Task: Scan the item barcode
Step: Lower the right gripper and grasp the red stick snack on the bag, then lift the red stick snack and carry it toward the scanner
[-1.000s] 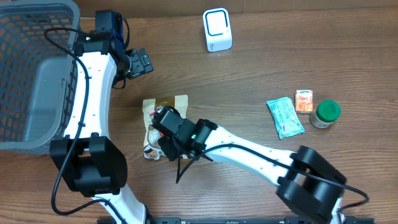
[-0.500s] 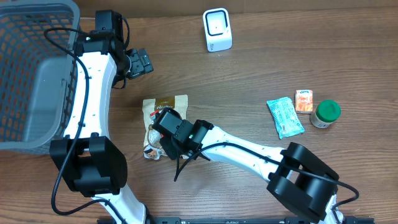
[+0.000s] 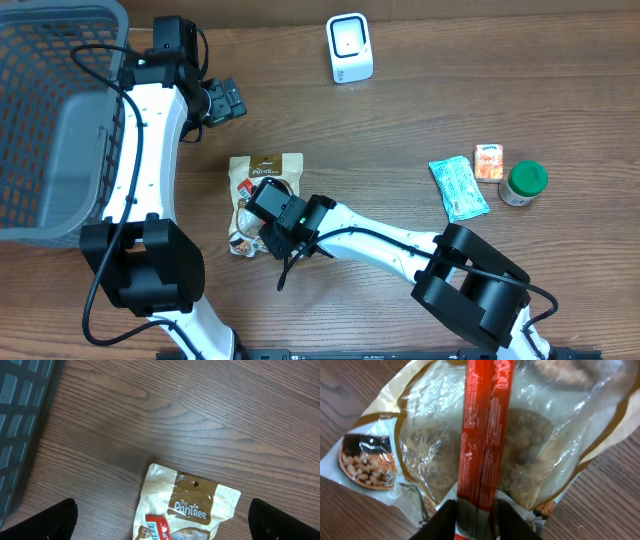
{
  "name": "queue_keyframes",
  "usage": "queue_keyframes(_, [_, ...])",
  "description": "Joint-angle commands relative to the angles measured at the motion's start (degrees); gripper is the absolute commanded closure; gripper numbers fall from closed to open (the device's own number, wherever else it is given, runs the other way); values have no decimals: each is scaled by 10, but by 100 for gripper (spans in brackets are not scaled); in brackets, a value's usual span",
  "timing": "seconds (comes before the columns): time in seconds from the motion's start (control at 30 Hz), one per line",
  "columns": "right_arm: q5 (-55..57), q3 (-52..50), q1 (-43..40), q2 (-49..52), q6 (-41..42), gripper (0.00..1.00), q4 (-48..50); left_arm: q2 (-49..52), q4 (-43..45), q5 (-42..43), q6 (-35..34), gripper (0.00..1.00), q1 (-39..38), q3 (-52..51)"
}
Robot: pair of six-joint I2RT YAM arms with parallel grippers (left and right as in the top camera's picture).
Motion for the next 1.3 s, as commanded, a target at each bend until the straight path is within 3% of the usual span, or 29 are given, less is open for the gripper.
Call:
queue_keyframes(0.0, [-3, 0, 4, 2, 3, 82, -3, -9, 1, -5, 11, 1, -4, 9])
queue_keyframes(0.13, [-3, 0, 1, -1, 3, 96, -3, -9, 0, -5, 11, 0, -4, 9])
queue_keyframes(0.53, [20, 0, -65, -91, -32, 97, -71, -9, 0, -5, 11, 1, -4, 9])
queue_keyframes(0.97, [31, 1, -134, -101, -51, 96, -141, -9, 0, -5, 11, 0, -4, 9])
queue_keyframes(1.27, [38, 30, -174, -172, -184, 96, -209, -9, 0, -5, 11, 0, -4, 9])
